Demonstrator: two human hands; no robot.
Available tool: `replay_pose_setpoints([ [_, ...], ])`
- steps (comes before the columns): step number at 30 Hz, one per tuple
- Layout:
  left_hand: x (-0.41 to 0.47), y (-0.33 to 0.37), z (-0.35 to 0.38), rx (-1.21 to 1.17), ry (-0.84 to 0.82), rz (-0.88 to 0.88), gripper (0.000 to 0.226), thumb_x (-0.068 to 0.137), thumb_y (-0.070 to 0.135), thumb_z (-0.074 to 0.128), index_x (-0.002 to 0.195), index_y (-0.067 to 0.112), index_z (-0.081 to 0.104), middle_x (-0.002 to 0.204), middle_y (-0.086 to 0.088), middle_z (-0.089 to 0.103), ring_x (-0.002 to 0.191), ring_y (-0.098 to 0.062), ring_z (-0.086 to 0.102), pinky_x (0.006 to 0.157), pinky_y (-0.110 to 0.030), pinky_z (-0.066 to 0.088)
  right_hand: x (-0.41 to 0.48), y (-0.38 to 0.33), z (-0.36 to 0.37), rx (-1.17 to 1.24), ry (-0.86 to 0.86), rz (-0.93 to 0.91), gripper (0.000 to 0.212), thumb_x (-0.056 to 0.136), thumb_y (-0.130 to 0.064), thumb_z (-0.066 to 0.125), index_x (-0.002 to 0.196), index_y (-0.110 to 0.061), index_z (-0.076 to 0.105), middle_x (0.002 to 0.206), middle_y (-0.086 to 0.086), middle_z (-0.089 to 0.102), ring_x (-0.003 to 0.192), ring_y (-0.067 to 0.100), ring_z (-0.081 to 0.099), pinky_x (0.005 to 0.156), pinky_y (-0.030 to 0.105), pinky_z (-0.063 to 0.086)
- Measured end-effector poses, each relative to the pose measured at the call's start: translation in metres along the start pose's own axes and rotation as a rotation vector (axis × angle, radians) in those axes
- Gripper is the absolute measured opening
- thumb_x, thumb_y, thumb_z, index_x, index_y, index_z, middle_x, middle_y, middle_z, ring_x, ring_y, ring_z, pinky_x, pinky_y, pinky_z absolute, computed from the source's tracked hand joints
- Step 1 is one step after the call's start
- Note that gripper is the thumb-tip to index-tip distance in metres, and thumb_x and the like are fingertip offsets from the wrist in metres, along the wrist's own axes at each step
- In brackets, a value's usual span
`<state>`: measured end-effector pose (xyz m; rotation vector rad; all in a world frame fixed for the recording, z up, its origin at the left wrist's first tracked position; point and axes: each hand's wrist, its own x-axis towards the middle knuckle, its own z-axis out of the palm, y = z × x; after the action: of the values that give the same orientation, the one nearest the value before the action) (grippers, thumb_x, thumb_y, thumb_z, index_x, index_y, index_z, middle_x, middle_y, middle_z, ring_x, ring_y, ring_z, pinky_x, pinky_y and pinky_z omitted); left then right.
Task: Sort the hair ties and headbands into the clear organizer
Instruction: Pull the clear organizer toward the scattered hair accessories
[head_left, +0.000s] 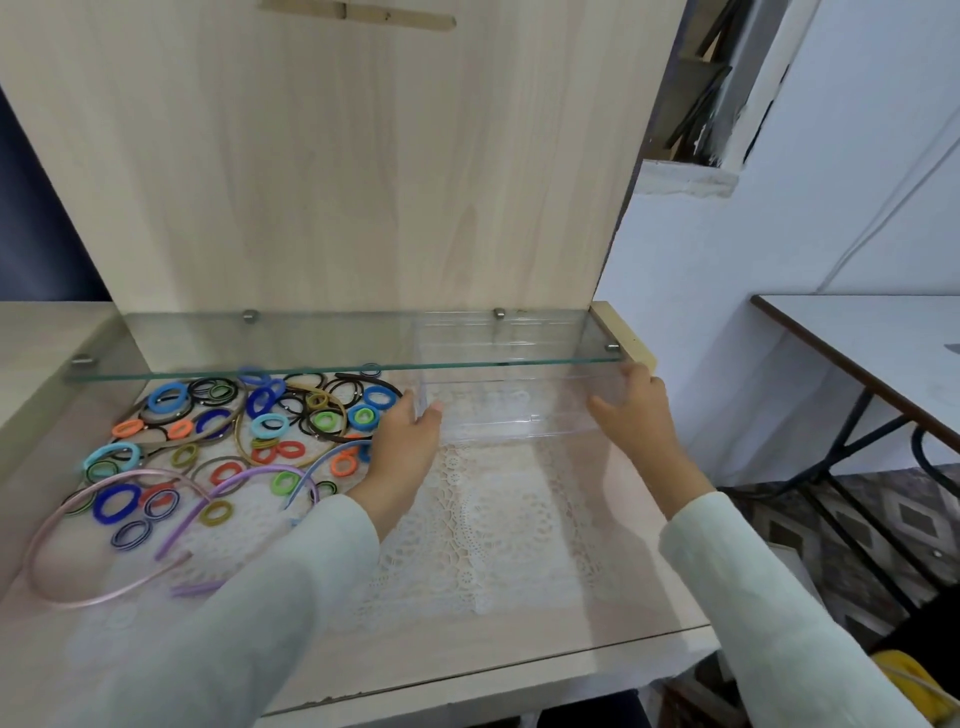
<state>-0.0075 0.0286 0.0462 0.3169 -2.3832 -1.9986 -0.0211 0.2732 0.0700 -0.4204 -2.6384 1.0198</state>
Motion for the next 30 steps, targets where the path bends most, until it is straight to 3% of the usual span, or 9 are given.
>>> replay_pose_setpoints([
  [5, -0.012, 0.003, -0.001, -0.003, -0.028, 0.004, 0.051, 0.104, 0.015, 0.043, 0.153, 0.010, 0.028, 0.157, -0.002, 0.033, 0.144, -0.019, 0.032, 0.109, -0.025, 0.028, -0.008, 0.008, -0.008, -0.020, -0.029, -0.035, 0.061, 0.086, -0.024, 0.063, 0.140, -0.010, 0.038, 0.138, 0.011, 0.046, 0.123, 0.024, 0.047, 0.086, 0.025, 0.034],
  [7, -0.021, 0.001, -0.002, 0.013, -0.054, 0.015, 0.050, 0.105, 0.014, 0.041, 0.153, 0.011, 0.029, 0.157, -0.001, 0.033, 0.144, -0.017, 0.032, 0.104, -0.021, 0.027, -0.013, 0.012, -0.010, -0.016, -0.027, -0.036, 0.060, 0.086, -0.024, 0.063, 0.140, -0.012, 0.040, 0.139, 0.011, 0.046, 0.121, 0.024, 0.048, 0.085, 0.026, 0.035],
  [13, -0.046, -0.015, -0.008, 0.029, -0.107, 0.040, 0.051, 0.104, 0.014, 0.042, 0.154, 0.014, 0.027, 0.157, 0.002, 0.033, 0.144, -0.014, 0.031, 0.107, -0.021, 0.026, -0.031, 0.028, -0.013, -0.002, 0.002, -0.066, 0.057, 0.083, -0.023, 0.064, 0.136, -0.015, 0.044, 0.134, 0.008, 0.047, 0.110, 0.022, 0.051, 0.084, 0.030, 0.039],
  [17, -0.057, -0.026, -0.012, 0.077, -0.139, 0.049, 0.054, 0.103, 0.016, 0.047, 0.154, 0.016, 0.027, 0.157, 0.000, 0.033, 0.143, -0.012, 0.033, 0.106, -0.020, 0.026, -0.042, 0.037, -0.015, 0.015, -0.002, -0.088, 0.057, 0.084, -0.020, 0.065, 0.136, -0.013, 0.044, 0.135, 0.009, 0.045, 0.118, 0.025, 0.049, 0.094, 0.036, 0.043],
  [23, -0.064, -0.034, -0.015, 0.138, -0.164, 0.058, 0.056, 0.102, 0.017, 0.050, 0.153, 0.017, 0.029, 0.153, 0.001, 0.040, 0.139, -0.011, 0.040, 0.106, -0.020, 0.032, -0.052, 0.041, -0.014, -0.032, 0.003, -0.114, 0.055, 0.084, -0.019, 0.066, 0.135, -0.010, 0.046, 0.136, 0.012, 0.044, 0.118, 0.029, 0.050, 0.098, 0.042, 0.044],
  [30, -0.068, -0.035, -0.017, 0.146, -0.163, 0.049, 0.056, 0.100, 0.012, 0.052, 0.152, 0.013, 0.032, 0.153, -0.002, 0.040, 0.138, -0.012, 0.041, 0.106, -0.020, 0.032, -0.059, 0.045, -0.012, -0.042, 0.000, -0.103, 0.056, 0.083, -0.018, 0.065, 0.135, -0.010, 0.045, 0.136, 0.011, 0.042, 0.118, 0.028, 0.049, 0.094, 0.036, 0.043],
])
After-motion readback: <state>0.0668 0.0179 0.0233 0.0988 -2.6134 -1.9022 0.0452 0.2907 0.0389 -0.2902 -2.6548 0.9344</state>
